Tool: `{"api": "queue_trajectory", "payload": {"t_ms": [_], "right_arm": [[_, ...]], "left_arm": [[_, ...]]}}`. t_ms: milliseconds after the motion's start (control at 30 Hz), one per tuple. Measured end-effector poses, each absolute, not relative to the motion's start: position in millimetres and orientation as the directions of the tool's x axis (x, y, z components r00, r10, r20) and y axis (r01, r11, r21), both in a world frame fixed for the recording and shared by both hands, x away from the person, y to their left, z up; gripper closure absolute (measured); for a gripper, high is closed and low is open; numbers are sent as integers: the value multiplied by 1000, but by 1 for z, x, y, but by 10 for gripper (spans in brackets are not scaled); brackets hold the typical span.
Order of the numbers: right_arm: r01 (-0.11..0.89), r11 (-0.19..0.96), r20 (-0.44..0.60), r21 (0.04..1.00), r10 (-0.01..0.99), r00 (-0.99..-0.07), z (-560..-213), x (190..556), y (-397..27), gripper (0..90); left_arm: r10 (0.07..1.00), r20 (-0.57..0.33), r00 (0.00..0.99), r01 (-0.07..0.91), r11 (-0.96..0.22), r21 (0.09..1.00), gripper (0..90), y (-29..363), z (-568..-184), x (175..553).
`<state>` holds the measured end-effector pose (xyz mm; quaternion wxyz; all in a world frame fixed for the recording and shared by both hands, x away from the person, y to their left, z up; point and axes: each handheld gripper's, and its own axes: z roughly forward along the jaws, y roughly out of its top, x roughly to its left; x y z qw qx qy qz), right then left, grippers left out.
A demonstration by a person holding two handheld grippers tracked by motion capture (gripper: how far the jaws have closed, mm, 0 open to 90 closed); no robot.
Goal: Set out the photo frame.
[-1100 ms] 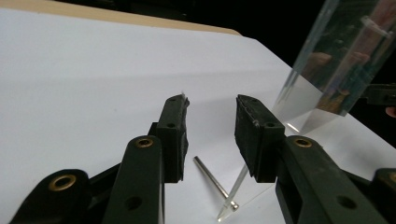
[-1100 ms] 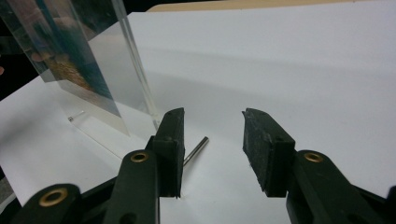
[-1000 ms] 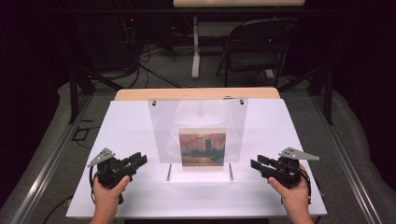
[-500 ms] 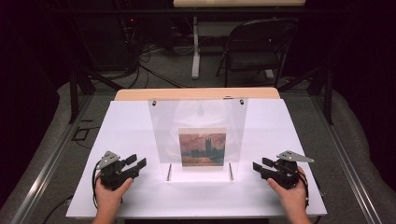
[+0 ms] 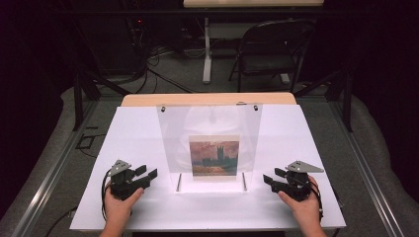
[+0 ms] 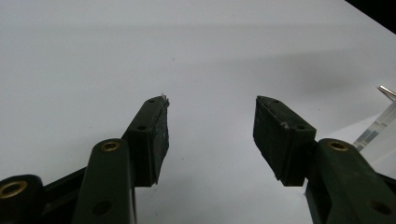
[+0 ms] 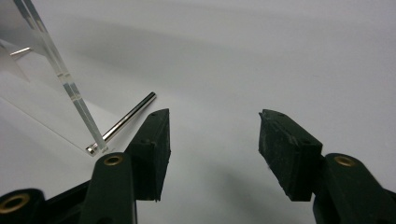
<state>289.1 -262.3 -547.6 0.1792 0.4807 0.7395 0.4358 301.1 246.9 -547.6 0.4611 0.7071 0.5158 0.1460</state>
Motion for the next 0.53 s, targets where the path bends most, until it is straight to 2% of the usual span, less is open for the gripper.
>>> {"api": "queue_trajectory", "payload": {"t_ms": [267, 533], "right_arm": [[547, 222, 87, 807, 872, -482, -547, 287, -258, 427], [545, 174, 122, 820, 878, -463, -547, 285, -265, 424]], "left_arm": [[866, -273, 418, 599, -38, 800, 445, 246, -548, 303], [861, -290, 418, 609, -28, 793, 444, 243, -549, 307]]}}
